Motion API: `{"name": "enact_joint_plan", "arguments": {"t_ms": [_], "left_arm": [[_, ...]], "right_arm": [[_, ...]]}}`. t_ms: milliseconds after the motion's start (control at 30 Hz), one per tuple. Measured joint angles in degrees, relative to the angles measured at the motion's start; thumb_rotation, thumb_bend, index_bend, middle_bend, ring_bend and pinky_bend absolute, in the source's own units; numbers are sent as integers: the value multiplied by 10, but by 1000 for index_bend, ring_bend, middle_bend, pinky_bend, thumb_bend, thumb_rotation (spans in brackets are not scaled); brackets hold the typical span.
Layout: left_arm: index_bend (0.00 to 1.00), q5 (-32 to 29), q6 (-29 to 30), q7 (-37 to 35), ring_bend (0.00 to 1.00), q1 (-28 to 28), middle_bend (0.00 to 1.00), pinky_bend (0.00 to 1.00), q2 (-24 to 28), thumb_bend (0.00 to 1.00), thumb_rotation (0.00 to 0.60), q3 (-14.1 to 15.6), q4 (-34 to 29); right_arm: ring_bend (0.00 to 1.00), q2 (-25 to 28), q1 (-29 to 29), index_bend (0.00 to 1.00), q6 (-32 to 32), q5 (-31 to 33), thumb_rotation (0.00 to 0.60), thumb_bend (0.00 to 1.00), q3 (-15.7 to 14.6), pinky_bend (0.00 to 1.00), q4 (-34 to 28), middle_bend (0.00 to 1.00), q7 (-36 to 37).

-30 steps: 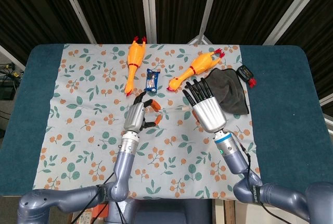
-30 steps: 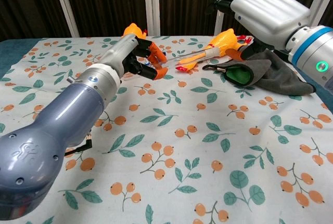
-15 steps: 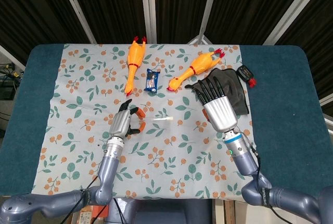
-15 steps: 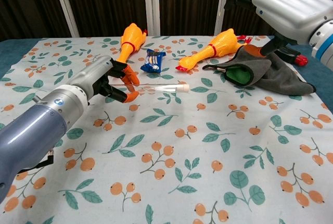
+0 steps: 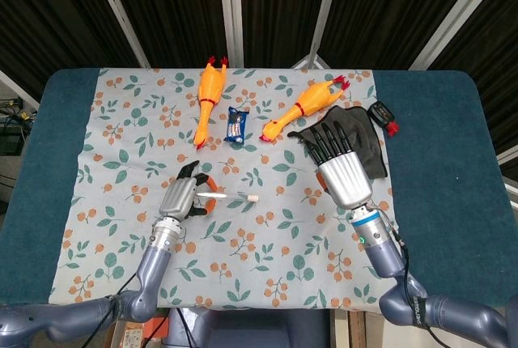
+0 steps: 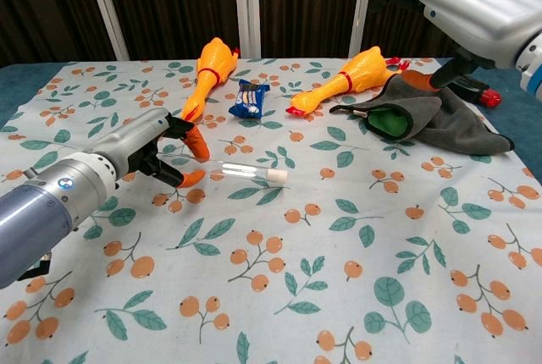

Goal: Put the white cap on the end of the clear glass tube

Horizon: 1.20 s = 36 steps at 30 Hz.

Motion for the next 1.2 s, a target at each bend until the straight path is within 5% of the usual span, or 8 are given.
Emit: {"name": "enact_joint_plan", "arguments": {"t_ms": [300, 567, 733, 900, 1200], "left_arm": [[356, -51, 4, 81, 0, 16, 211, 0, 55, 320, 600, 1, -71], [353, -69, 28, 76, 0, 38, 211, 0, 111, 320, 600, -18, -156], [287, -50, 71, 63, 0, 76, 175, 0, 189, 314, 600, -20, -249], [94, 23, 114, 63, 0, 132, 88, 0, 296, 220, 600, 26, -332], [77, 202, 238, 47, 0, 245, 64, 0, 377, 199, 600, 139, -342]], "right_arm": [[3, 15, -19, 193, 12, -4, 600, 366, -11, 0, -33, 104, -5], [0, 49, -50, 171, 32, -2, 600, 367, -21, 0, -68, 82, -1], [0, 100, -104, 92, 53, 54, 600, 366, -22, 0, -144, 51, 60], [0, 187, -175, 0, 59, 113, 600, 287, -47, 0, -229, 0, 134], [0, 252, -272, 0, 110, 33, 600, 269, -121, 0, -214, 0, 226]]}}
